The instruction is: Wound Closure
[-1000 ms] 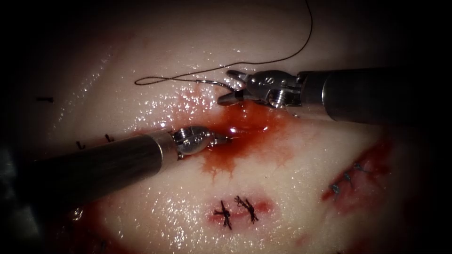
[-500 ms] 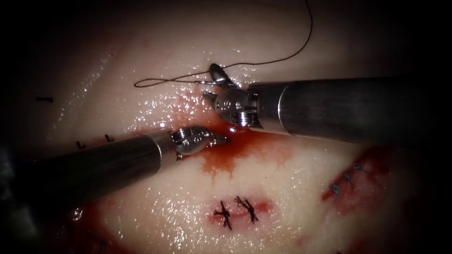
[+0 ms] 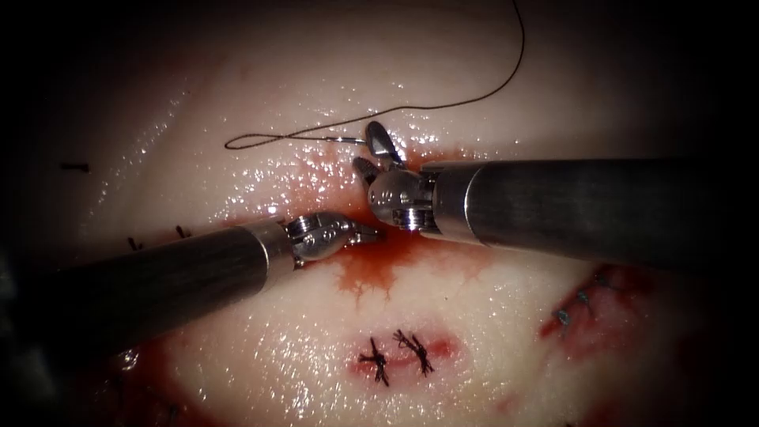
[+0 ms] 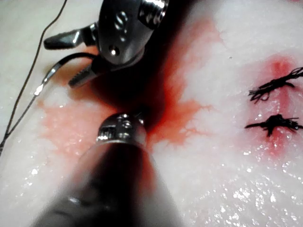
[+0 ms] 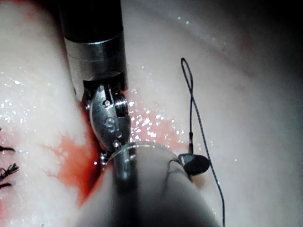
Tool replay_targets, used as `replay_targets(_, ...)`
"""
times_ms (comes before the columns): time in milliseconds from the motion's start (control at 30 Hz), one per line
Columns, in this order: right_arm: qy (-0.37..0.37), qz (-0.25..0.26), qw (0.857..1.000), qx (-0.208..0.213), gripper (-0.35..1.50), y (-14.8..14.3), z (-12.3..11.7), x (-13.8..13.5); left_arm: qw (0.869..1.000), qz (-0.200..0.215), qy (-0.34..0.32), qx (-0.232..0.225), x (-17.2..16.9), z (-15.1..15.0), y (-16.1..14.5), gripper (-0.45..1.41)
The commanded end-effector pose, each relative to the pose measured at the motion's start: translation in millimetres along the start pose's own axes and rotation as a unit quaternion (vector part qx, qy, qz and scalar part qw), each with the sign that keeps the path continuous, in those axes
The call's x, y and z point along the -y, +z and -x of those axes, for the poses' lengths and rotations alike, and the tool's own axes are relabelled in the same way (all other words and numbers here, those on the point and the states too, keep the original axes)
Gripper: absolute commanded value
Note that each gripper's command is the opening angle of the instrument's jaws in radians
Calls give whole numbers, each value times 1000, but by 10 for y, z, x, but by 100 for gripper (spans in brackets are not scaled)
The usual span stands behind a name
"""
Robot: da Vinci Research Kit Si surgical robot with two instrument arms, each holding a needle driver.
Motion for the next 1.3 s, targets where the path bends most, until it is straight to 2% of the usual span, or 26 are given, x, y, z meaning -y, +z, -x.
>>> replay_targets(33, 1, 1, 1000, 1, 98, 11, -1, 6, 1000, 0, 0, 0, 2, 0, 9, -38)
replay_targets(67, 2, 0, 1000, -2, 111, 15, 2, 5, 1000, 0, 0, 0, 2, 0, 9, -38)
replay_targets(100, 2, 0, 1000, -1, 113, 18, 5, 4, 1000, 0, 0, 0, 2, 0, 8, -38)
replay_targets(367, 2, 4, 1000, 5, 101, 36, 9, 4, 1000, 0, 0, 0, 2, -1, 9, -38)
replay_targets(567, -8, 7, 1000, 3, 68, 37, 8, 11, 1000, 0, 0, 0, 1, -1, 9, -38)
replay_targets(600, -11, 8, 1000, 6, 42, 37, 8, 11, 1000, 0, 0, 0, 1, -1, 9, -38)
replay_targets(633, -18, 14, 1000, 16, -23, 36, 8, 13, 1000, 0, 0, 0, 1, -1, 9, -38)
replay_targets(667, -18, 21, 999, 27, -35, 35, 9, 14, 1000, 0, 0, 0, 1, -1, 9, -38)
replay_targets(1000, -43, 26, 998, 46, -35, 23, 16, 15, 1000, 0, 0, 0, 0, -2, 9, -38)
replay_targets(1133, -64, 13, 997, 31, -35, 20, 15, 14, 1000, 0, 0, 0, 0, -2, 9, -38)
replay_targets(1300, -68, -29, 997, -12, -35, 16, 19, 9, 1000, 0, 0, 0, 0, -2, 9, -38)
